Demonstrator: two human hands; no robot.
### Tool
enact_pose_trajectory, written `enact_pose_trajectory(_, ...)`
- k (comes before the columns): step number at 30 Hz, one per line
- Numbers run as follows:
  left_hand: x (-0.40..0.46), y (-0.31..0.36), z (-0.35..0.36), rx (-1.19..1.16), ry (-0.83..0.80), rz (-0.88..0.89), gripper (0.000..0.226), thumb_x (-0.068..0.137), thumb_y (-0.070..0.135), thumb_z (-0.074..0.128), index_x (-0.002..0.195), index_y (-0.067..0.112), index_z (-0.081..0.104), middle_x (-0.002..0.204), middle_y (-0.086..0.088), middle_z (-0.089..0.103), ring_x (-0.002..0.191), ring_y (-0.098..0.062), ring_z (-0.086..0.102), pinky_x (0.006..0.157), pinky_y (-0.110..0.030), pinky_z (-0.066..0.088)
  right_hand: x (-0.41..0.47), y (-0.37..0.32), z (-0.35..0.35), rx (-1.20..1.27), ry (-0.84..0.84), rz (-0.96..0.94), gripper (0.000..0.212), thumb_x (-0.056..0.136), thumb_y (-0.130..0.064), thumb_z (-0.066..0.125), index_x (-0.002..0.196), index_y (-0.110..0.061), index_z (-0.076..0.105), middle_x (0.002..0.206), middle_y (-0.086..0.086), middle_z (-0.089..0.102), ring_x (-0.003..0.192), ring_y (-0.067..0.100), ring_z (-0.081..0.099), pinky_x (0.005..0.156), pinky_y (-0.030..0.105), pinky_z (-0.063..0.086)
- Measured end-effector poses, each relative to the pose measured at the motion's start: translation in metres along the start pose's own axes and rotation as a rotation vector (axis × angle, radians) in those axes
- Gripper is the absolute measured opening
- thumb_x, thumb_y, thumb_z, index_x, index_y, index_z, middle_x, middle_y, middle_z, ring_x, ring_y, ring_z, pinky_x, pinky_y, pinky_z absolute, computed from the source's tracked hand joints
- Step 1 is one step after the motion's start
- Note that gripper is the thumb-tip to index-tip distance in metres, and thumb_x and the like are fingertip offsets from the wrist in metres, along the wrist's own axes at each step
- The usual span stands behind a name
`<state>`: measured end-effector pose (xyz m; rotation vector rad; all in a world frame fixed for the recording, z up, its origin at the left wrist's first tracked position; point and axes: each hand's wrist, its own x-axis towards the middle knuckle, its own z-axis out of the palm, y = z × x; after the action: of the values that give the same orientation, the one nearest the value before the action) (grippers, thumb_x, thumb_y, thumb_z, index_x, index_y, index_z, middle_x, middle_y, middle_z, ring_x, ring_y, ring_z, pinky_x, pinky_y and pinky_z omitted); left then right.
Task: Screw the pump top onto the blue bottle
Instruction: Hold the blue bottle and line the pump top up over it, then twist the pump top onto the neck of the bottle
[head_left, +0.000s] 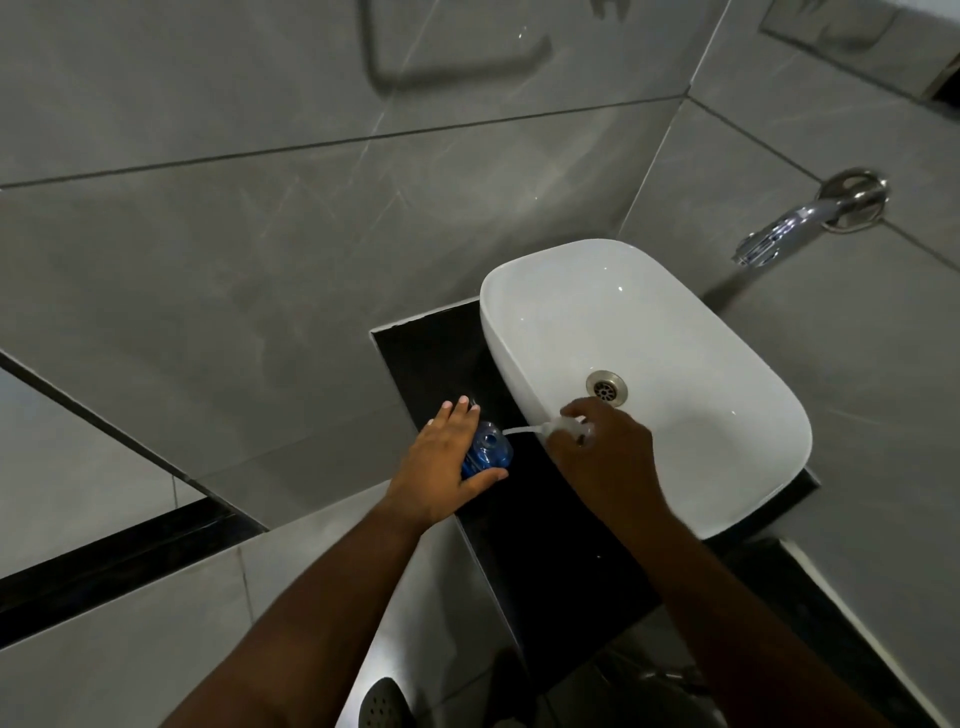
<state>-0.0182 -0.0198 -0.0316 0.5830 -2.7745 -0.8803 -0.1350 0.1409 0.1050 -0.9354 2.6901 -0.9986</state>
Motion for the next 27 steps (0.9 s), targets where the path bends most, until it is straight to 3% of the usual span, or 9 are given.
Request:
enact_pose_trajectory(3, 0.0, -0.002, -0.001, -0.015, -0.02, 0.003, 0.098, 0.082, 0.08, 0.04, 0.155, 0.021, 0.011, 0.164, -0.003, 0.009, 0.144, -0.011, -0.003, 0.115, -0.035, 0.005, 0.012, -0.012, -0.018, -0.023, -0.086, -0.056, 0.014, 0.08, -0.029, 0.065, 0.091, -0.02, 0.063, 0.075, -0.008, 0.059, 0.061, -0.003, 0.053, 0.05, 0.006, 0.039)
enact_pose_trajectory(6, 0.0, -0.004, -0.001, -0.036, -0.047, -0.006, 0.099, 0.081, 0.082, 0.038, 0.155, 0.023, 0.008, 0.164, -0.001, 0.006, 0.142, -0.008, -0.005, 0.114, -0.034, 0.004, 0.024, -0.023, -0.033, -0.066, -0.226, -0.113, 0.015, 0.08, -0.031, 0.067, 0.09, -0.02, 0.063, 0.072, -0.011, 0.058, 0.062, 0.0, 0.055, 0.05, 0.007, 0.039)
enact_pose_trajectory(10, 0.001, -0.007, 0.001, -0.043, -0.071, -0.022, 0.097, 0.083, 0.08, 0.041, 0.155, 0.026, 0.005, 0.164, 0.003, 0.002, 0.142, -0.008, -0.007, 0.116, -0.036, 0.005, 0.034, -0.033, -0.033, -0.122, -0.311, -0.145, 0.019, 0.079, -0.031, 0.068, 0.093, -0.019, 0.063, 0.067, -0.016, 0.052, 0.069, 0.01, 0.055, 0.065, 0.022, 0.04)
enact_pose_trajectory(12, 0.002, -0.008, 0.002, -0.051, -0.082, -0.027, 0.098, 0.082, 0.081, 0.04, 0.155, 0.027, 0.003, 0.163, 0.005, 0.0, 0.142, -0.007, -0.009, 0.116, -0.037, 0.006, 0.036, -0.035, -0.029, -0.139, -0.328, -0.179, 0.02, 0.08, -0.031, 0.068, 0.094, -0.017, 0.063, 0.068, -0.016, 0.051, 0.066, 0.006, 0.053, 0.062, 0.018, 0.038)
enact_pose_trajectory(17, 0.003, -0.008, 0.003, -0.045, -0.077, -0.026, 0.1, 0.08, 0.085, 0.036, 0.155, 0.028, 0.003, 0.163, 0.004, -0.001, 0.142, -0.007, -0.009, 0.115, -0.035, 0.003, 0.043, -0.039, -0.022, -0.142, -0.338, -0.216, 0.02, 0.079, -0.031, 0.068, 0.092, -0.018, 0.062, 0.08, -0.007, 0.059, 0.073, 0.012, 0.056, 0.069, 0.024, 0.042)
enact_pose_trajectory(21, 0.003, -0.008, 0.003, -0.04, -0.074, -0.024, 0.1, 0.079, 0.086, 0.035, 0.154, 0.029, 0.0, 0.163, 0.006, 0.0, 0.142, -0.006, -0.009, 0.114, -0.034, 0.003, 0.046, -0.045, -0.007, -0.241, -0.414, -0.255, 0.023, 0.08, -0.032, 0.067, 0.095, -0.015, 0.063, 0.079, -0.004, 0.059, 0.071, 0.01, 0.056, 0.06, 0.017, 0.038)
enact_pose_trajectory(27, 0.002, -0.007, 0.006, 0.005, -0.052, -0.019, 0.099, 0.082, 0.085, 0.035, 0.153, 0.031, -0.005, 0.163, 0.008, 0.0, 0.143, -0.005, -0.009, 0.115, -0.032, 0.003, 0.044, -0.038, 0.029, -0.364, -0.575, -0.274, 0.026, 0.087, -0.031, 0.06, 0.103, -0.011, 0.058, 0.1, 0.01, 0.066, 0.087, 0.021, 0.062, 0.077, 0.03, 0.051)
